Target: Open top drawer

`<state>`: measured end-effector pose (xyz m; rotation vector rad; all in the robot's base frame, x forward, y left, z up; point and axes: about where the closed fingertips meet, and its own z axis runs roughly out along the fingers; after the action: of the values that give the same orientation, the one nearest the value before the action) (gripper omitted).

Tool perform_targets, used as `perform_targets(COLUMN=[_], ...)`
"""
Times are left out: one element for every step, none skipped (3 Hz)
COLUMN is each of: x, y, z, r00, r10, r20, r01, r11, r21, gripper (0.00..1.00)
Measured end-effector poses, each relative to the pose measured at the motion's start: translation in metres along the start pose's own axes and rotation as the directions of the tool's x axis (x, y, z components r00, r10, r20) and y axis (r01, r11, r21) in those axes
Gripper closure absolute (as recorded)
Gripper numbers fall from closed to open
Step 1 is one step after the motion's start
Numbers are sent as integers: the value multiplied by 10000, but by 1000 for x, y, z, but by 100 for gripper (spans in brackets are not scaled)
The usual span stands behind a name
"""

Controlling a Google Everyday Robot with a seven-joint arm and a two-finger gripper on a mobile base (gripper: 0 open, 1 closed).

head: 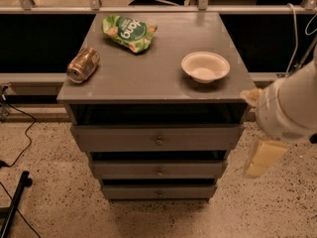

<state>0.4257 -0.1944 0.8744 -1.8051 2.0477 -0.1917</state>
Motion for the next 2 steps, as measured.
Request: perform_targets(x=[1, -3], y=[18, 12], z=[50, 51], r00=[9942, 9921], r10=[-236, -427], r20=[1052, 1182], r01=[238, 399], r11=[9997, 9989], r21=[-9, 266], gripper=[0, 0])
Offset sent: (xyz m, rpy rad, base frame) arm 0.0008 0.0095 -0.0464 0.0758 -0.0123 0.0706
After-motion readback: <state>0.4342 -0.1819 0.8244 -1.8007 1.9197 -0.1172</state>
